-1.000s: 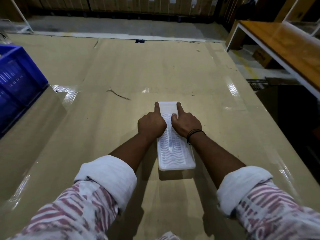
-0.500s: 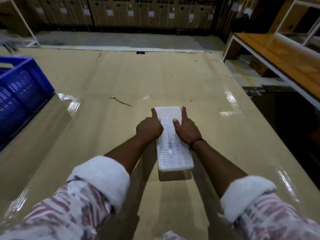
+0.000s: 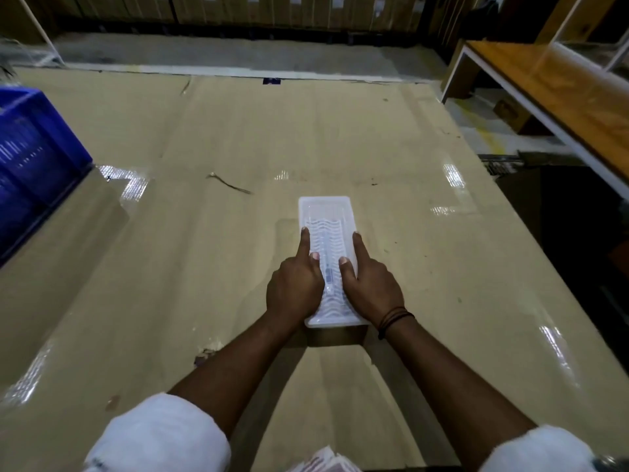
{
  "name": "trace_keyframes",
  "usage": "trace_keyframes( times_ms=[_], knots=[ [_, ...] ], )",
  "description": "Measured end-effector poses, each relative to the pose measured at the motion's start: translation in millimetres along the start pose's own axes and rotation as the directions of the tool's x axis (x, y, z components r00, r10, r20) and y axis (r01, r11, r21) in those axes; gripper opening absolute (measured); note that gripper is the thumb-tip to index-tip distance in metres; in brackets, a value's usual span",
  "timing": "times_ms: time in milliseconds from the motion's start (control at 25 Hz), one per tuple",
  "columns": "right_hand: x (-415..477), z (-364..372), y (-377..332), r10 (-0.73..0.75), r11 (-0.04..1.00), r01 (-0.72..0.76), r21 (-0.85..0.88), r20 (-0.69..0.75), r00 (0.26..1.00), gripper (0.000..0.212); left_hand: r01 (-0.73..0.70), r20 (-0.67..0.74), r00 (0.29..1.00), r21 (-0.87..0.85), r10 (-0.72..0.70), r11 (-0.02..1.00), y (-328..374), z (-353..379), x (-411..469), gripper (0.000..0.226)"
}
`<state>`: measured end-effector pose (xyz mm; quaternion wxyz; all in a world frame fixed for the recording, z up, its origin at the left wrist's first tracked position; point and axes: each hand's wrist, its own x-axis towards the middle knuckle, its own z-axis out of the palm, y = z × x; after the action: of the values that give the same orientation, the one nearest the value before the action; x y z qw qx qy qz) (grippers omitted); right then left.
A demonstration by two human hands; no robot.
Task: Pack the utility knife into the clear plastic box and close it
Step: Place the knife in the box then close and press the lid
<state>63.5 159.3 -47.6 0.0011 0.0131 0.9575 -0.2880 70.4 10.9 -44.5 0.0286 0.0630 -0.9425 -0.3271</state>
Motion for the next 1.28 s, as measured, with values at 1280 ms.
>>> trace_keyframes(
  times_ms=[1280],
  knots=[
    [-32,4,-16,0.047,0.998,-0.052,-0.033,-0.152,0.987,0.06,0.041,-0.11,0.993,0.049,-0.035,0.998,2,-9,-41,0.057]
  ],
)
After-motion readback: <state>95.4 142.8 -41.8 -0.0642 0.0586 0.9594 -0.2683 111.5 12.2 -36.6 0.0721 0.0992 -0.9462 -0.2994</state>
